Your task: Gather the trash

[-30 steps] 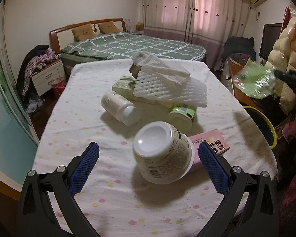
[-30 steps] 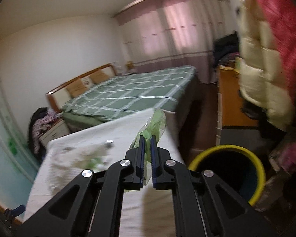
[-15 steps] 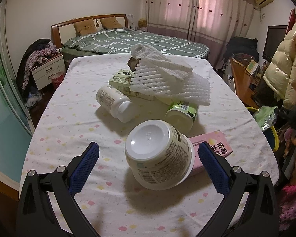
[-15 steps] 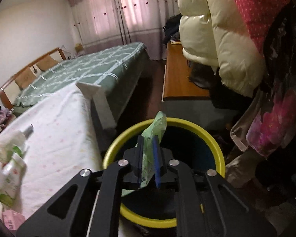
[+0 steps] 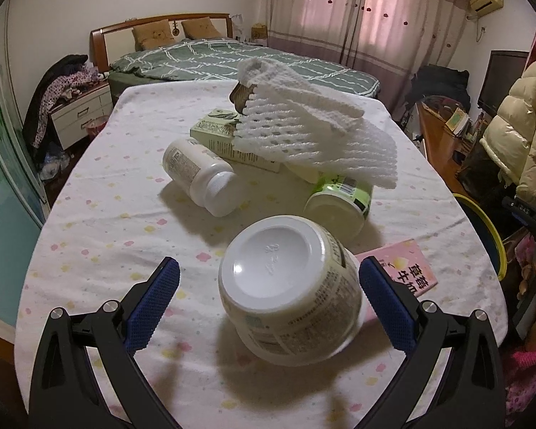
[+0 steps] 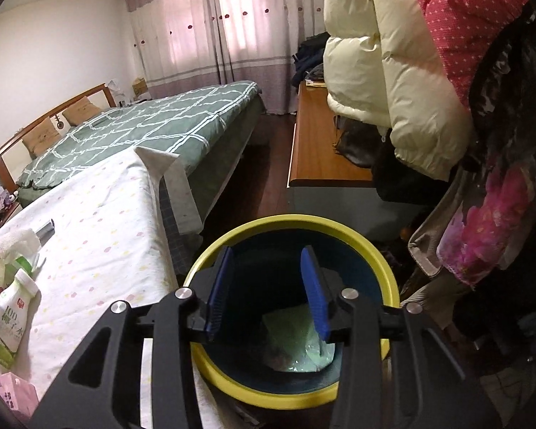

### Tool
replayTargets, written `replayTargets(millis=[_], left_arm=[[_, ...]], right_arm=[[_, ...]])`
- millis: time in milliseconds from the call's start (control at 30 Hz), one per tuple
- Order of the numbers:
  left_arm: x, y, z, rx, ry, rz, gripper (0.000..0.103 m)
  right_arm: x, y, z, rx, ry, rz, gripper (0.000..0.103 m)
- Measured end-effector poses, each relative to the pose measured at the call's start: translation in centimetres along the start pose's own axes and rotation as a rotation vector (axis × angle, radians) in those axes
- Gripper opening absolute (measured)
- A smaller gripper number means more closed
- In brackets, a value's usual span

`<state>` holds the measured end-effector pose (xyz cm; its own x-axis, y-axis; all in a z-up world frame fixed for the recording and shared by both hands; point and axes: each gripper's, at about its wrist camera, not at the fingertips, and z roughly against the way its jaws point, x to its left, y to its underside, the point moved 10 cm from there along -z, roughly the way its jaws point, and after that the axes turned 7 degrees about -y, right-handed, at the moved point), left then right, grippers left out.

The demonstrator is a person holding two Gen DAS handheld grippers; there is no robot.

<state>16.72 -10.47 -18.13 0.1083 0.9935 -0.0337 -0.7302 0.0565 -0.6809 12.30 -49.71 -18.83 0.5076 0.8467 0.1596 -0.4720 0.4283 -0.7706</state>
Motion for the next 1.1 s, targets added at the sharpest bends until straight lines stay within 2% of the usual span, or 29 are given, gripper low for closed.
replayTargets(millis=[67,167,400,533,667,833,1100], left_arm=[[-0.2,0.0,-0.3,0.003,0.026,0.003,0.095],[-0.8,-0.1,-0.3,0.006,0.068,-0.002,0.080],[-2.3,-0.3,0.8,-0.003,0.064,-0.047,0.079],[-3.1,-1.4,2.8,-0.045,0.049,-0.074,0.079],[-4.7,-2.8,4.7,-0.082,0.065,-0.106,0.079],[-9.6,-4.7,5.9,-0.106,0.131,-0.167,0.079],[-20.6,-5.6,3.6,-0.077,0.246,-0.289,0.079]], right_arm=[[0.1,0.1,0.0,0.002,-0.003,0.000,0.038],[0.1,0.1,0.0,0.003,-0.007,-0.004,0.038],[-0.5,0.1,0.7,-0.009,-0.018,-0.021,0.038],[-0.9,0.0,1.0,-0.019,-0.022,-0.032,0.038],[-1.5,0.1,1.3,-0.025,-0.025,-0.041,0.038],[-2.7,0.6,1.6,-0.019,-0.024,-0.048,0.039],[-6.9,1.2,2.8,-0.022,0.012,-0.079,0.042]])
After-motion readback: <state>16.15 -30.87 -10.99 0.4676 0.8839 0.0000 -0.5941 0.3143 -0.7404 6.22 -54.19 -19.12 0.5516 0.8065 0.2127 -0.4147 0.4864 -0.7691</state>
